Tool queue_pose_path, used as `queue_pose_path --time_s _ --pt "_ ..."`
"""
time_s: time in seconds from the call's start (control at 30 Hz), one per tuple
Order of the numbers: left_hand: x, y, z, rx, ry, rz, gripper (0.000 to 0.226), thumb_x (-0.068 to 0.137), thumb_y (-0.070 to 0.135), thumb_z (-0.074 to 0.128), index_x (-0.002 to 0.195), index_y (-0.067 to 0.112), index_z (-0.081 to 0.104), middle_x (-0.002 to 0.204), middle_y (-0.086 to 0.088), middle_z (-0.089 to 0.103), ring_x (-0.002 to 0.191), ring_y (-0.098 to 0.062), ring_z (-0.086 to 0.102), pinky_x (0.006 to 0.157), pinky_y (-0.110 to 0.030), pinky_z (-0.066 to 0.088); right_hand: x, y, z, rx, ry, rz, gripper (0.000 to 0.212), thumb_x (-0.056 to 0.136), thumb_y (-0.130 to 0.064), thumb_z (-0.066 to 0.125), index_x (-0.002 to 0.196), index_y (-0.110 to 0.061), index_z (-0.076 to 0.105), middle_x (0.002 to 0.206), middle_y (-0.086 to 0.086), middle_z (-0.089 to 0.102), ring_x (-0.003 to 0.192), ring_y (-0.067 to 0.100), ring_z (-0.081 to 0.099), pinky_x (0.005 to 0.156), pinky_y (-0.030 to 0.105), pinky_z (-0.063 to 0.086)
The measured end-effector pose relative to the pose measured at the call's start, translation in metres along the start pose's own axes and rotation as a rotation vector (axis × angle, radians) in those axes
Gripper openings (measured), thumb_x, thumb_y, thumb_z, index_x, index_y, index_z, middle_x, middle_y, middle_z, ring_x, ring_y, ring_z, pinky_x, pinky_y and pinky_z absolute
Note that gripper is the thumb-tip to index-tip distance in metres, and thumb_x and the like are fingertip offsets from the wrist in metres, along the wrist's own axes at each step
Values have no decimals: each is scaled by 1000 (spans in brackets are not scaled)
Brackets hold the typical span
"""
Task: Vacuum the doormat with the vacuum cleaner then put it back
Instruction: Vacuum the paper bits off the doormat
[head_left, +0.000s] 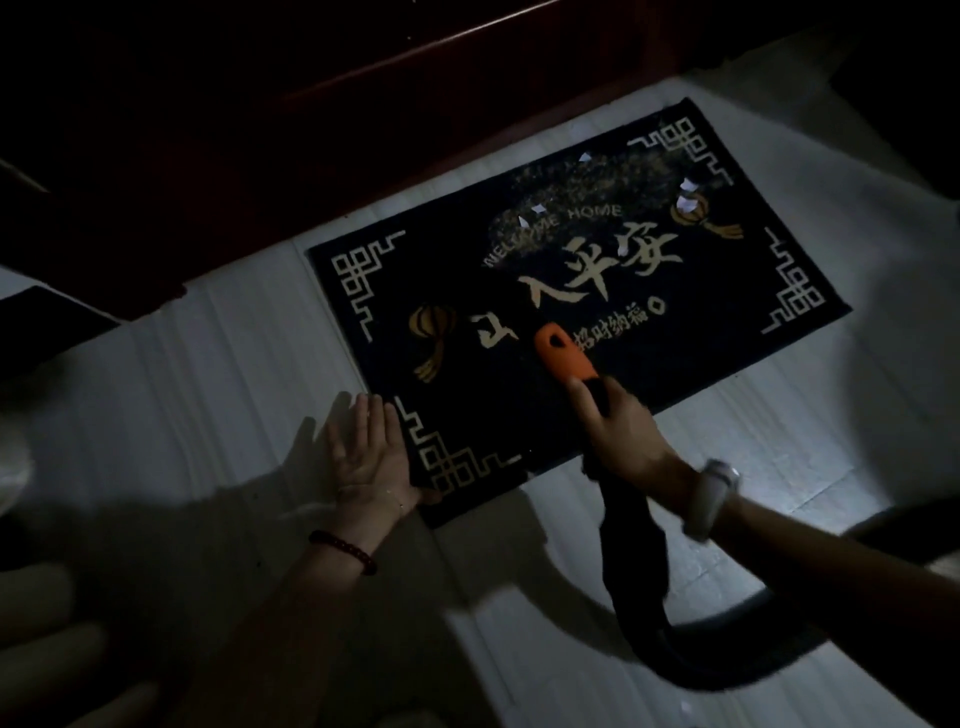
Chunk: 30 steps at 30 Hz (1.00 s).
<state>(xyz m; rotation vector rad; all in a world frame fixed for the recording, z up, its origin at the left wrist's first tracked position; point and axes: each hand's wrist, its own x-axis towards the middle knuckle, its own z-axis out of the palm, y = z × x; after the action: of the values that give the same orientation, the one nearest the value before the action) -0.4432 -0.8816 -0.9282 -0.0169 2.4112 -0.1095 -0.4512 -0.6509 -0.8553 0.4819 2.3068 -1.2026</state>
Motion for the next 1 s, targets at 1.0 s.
queue_pose_path --time_s 1.0 --pt "53 33 -20 -238 86 64 107 75 73 49 145 30 -19 151 -4 -31 139 -31 -27 117 -45 -7 35 -10 -15 -24 -14 -21 35 95 -44 40 113 -14 44 74 2 58 49 12 58 40 16 45"
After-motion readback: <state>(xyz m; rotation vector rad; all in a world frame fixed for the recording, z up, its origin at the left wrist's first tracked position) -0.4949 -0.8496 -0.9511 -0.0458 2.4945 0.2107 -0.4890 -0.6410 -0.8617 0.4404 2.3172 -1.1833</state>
